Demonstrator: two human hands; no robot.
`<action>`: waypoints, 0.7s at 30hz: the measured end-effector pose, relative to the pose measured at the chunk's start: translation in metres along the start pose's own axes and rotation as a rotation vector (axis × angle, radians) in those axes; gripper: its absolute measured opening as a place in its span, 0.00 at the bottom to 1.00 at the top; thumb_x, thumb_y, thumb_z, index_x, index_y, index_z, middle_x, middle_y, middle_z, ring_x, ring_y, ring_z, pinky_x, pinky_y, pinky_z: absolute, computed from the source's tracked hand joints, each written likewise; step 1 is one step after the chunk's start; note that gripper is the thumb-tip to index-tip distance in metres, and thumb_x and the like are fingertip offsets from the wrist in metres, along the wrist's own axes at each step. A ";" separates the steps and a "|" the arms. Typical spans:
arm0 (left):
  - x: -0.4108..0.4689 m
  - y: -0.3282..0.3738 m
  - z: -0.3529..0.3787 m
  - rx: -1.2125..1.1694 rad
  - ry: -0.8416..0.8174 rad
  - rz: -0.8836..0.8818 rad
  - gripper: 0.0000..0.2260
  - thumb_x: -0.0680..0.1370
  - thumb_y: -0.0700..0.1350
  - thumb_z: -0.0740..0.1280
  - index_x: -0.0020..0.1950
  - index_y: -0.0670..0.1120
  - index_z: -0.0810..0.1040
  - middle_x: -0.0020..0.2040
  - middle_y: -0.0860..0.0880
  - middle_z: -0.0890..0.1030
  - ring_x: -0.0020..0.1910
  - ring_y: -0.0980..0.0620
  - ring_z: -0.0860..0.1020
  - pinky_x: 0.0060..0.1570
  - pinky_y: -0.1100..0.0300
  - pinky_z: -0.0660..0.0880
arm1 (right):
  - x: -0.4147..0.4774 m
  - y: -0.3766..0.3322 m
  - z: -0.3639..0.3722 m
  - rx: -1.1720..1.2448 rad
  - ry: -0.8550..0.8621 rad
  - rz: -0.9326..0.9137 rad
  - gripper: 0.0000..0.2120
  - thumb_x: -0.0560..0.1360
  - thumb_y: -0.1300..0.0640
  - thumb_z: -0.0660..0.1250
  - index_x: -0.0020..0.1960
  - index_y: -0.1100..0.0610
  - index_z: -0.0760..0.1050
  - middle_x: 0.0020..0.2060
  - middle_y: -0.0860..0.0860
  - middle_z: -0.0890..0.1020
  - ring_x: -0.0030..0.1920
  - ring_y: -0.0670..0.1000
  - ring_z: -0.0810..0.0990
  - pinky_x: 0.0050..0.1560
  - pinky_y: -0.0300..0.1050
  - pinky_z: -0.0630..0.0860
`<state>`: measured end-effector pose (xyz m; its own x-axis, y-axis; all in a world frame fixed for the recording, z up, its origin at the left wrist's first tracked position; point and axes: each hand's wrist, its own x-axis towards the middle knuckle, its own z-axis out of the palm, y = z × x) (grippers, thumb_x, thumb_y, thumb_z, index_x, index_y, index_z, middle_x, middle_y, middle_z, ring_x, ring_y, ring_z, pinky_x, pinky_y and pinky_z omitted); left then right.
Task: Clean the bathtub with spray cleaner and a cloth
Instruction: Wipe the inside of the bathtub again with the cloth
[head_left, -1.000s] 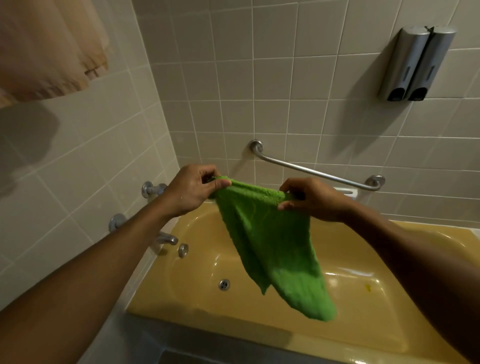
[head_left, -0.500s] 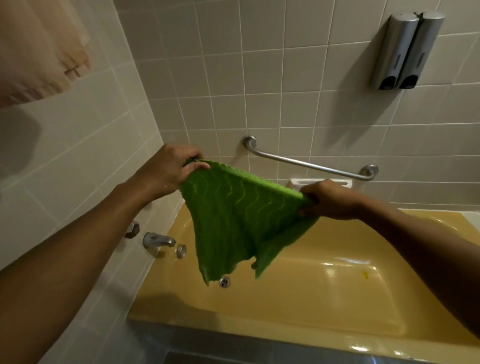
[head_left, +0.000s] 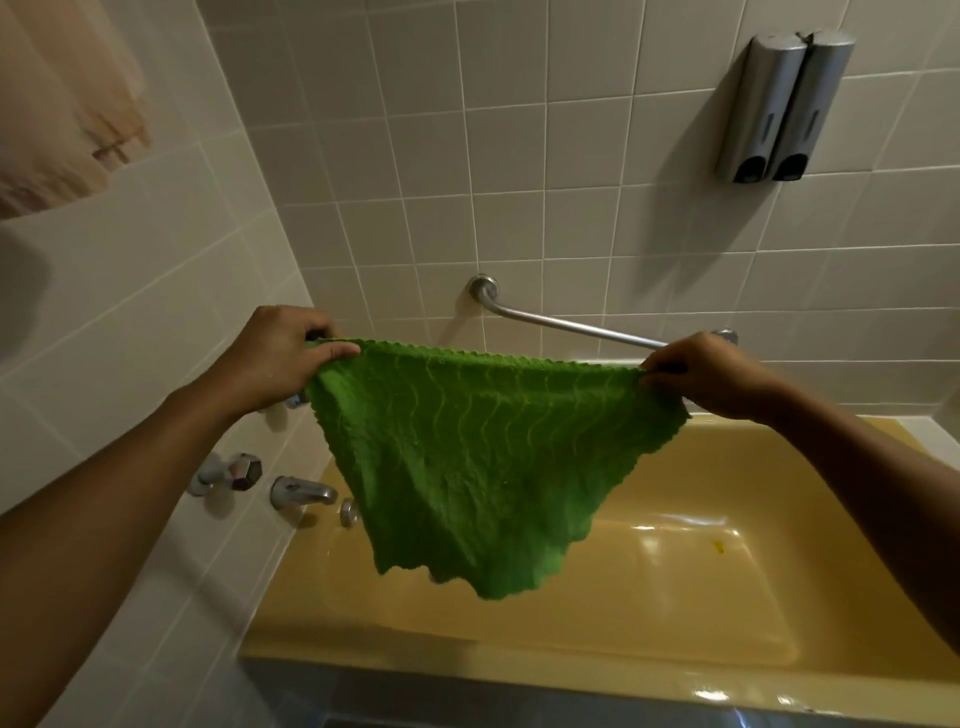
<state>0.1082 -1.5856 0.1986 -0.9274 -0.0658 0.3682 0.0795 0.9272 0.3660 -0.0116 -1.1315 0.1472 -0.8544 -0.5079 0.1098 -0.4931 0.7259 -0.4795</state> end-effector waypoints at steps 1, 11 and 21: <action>-0.003 -0.001 0.002 -0.018 -0.012 -0.046 0.09 0.76 0.50 0.76 0.42 0.44 0.86 0.38 0.46 0.84 0.42 0.47 0.82 0.47 0.49 0.79 | 0.000 0.003 -0.001 -0.016 0.005 0.009 0.07 0.79 0.59 0.69 0.55 0.57 0.85 0.41 0.45 0.82 0.43 0.45 0.82 0.50 0.47 0.82; -0.032 0.010 0.044 -0.382 -0.139 -0.677 0.18 0.78 0.53 0.74 0.37 0.42 0.75 0.28 0.46 0.71 0.25 0.50 0.69 0.26 0.61 0.67 | 0.001 -0.008 0.019 0.795 -0.116 0.492 0.11 0.80 0.59 0.68 0.52 0.68 0.81 0.47 0.63 0.84 0.46 0.58 0.84 0.51 0.53 0.83; -0.042 0.085 0.117 -1.110 -0.428 -0.998 0.04 0.82 0.35 0.67 0.55 0.37 0.77 0.42 0.41 0.79 0.32 0.51 0.79 0.28 0.63 0.77 | 0.016 -0.060 0.076 0.726 -0.046 0.632 0.11 0.75 0.56 0.76 0.48 0.65 0.82 0.41 0.60 0.84 0.40 0.58 0.83 0.46 0.54 0.84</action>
<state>0.1112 -1.4609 0.1138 -0.7833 -0.1828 -0.5942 -0.5705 -0.1684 0.8038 0.0165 -1.2182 0.1115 -0.9126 -0.1502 -0.3804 0.2907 0.4158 -0.8618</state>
